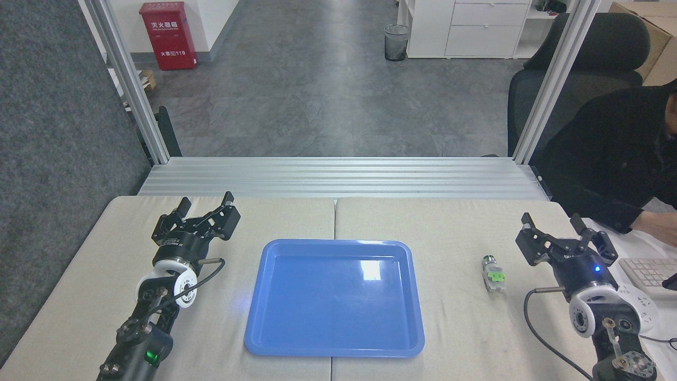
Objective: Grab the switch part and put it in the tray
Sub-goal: 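Move the right gripper toward the small green-and-white switch part, then lower the right gripper onto the switch part and close it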
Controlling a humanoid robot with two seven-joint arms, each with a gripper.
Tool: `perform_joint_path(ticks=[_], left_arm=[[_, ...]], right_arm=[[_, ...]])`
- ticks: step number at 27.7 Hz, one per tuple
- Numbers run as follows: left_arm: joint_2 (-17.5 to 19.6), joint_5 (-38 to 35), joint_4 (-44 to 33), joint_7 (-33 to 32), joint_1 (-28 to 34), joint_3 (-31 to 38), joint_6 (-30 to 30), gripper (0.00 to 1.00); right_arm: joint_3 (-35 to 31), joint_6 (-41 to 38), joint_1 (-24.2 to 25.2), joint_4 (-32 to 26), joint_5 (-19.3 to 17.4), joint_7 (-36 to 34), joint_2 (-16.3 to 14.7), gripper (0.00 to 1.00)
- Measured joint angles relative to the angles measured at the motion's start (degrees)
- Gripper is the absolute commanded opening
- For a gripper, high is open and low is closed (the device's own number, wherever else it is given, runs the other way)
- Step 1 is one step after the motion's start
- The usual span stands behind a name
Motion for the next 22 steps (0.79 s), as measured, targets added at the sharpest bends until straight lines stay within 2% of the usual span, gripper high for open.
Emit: perform_joint_path(ticks=[22], left_arm=[[0.0,0.0,0.0,0.0,0.0,0.01,0.0,1.0]], right_arm=[[3.22,-0.16,-0.45,0.79,1.56,0.14,-1.93,0.98]])
